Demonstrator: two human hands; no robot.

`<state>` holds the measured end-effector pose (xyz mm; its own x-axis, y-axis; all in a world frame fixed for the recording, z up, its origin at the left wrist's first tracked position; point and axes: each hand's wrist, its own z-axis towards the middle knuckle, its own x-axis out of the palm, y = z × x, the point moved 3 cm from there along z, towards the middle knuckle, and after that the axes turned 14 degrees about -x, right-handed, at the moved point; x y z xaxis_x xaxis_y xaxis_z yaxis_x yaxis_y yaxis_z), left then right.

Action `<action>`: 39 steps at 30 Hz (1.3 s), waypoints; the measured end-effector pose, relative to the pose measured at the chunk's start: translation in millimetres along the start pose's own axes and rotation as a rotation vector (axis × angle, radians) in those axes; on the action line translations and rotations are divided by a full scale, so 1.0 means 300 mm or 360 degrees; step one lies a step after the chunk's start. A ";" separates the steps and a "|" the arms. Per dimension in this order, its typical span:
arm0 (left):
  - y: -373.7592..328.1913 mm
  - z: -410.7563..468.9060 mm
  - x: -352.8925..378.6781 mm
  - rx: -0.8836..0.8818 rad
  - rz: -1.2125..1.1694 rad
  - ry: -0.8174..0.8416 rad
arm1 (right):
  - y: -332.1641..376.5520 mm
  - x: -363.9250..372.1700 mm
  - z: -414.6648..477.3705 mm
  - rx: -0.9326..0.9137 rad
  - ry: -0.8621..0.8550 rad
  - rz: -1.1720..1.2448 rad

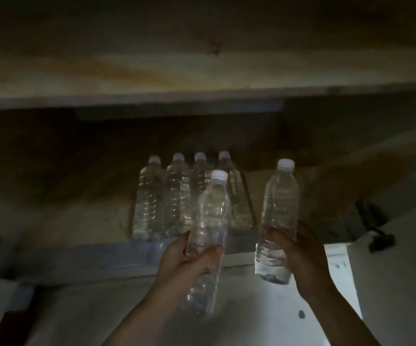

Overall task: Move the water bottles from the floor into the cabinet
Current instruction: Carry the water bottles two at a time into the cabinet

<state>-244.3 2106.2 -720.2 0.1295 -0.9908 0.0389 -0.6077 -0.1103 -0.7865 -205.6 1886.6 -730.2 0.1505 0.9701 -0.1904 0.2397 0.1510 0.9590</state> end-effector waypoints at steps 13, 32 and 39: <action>-0.004 0.085 0.071 0.0023 -0.0274 0.0182 | -0.056 -0.011 0.099 -0.0209 0.0112 -0.0158; -0.024 0.062 0.015 0.0075 -0.0109 0.0004 | -0.077 -0.017 0.043 -0.0512 0.0030 -0.0285; -0.046 0.042 -0.021 0.0098 -0.0057 -0.0037 | -0.056 0.039 0.154 -0.0703 -0.0038 -0.0261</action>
<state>-226.8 2115.1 -717.4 0.1688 -0.9842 0.0539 -0.5529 -0.1399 -0.8214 -163.5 1886.6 -758.3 0.1682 0.9229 -0.3464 -0.1680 0.3731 0.9125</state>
